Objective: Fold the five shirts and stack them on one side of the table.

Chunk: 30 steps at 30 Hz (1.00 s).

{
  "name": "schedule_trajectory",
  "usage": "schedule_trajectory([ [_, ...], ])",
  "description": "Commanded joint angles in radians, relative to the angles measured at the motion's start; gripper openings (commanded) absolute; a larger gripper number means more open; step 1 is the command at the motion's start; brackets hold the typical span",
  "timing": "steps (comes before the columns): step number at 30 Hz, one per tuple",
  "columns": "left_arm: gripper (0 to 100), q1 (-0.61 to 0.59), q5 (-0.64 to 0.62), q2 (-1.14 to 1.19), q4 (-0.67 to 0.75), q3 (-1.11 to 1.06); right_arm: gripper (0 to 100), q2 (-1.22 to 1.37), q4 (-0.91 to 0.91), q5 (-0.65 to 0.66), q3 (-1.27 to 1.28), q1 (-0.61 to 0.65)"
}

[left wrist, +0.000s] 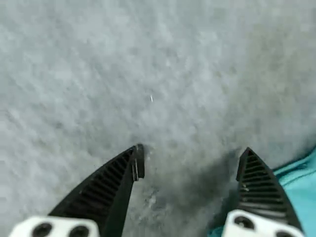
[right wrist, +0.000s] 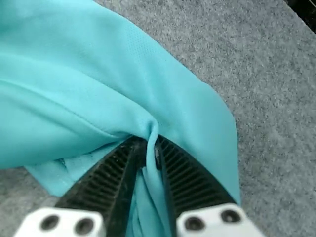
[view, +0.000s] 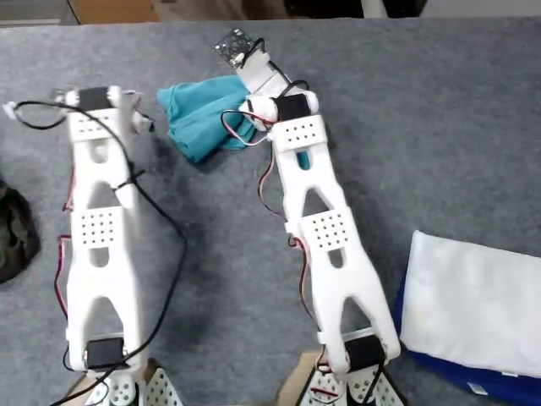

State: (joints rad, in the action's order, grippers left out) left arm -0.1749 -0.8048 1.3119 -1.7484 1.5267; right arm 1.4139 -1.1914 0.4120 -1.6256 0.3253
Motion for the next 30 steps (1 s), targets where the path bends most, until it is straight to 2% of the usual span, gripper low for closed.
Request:
schedule_trajectory([
  [1, 31, 0.028, -0.003, -0.019, -0.012, -0.021, 0.9, -0.004, 0.037, 0.002, -0.004, 0.002],
  [7, 24, 0.044, 0.032, -0.019, -0.012, -0.025, 0.9, -0.002, 0.051, 0.002, -0.004, 0.002],
  [13, 24, 0.058, 0.086, -0.028, -0.014, -0.025, 0.9, -0.002, 0.051, 0.002, -0.002, 0.002],
  [18, 24, 0.063, 0.141, -0.133, -0.015, -0.078, 0.9, -0.002, 0.051, 0.002, -0.002, 0.002],
  [24, 24, 0.074, 0.029, -0.300, -0.012, -0.331, 0.9, -0.002, 0.051, 0.002, -0.002, 0.002],
  [30, 24, 0.101, 0.017, -0.367, -0.012, -0.370, 0.9, -0.002, 0.051, 0.002, -0.002, 0.002],
])
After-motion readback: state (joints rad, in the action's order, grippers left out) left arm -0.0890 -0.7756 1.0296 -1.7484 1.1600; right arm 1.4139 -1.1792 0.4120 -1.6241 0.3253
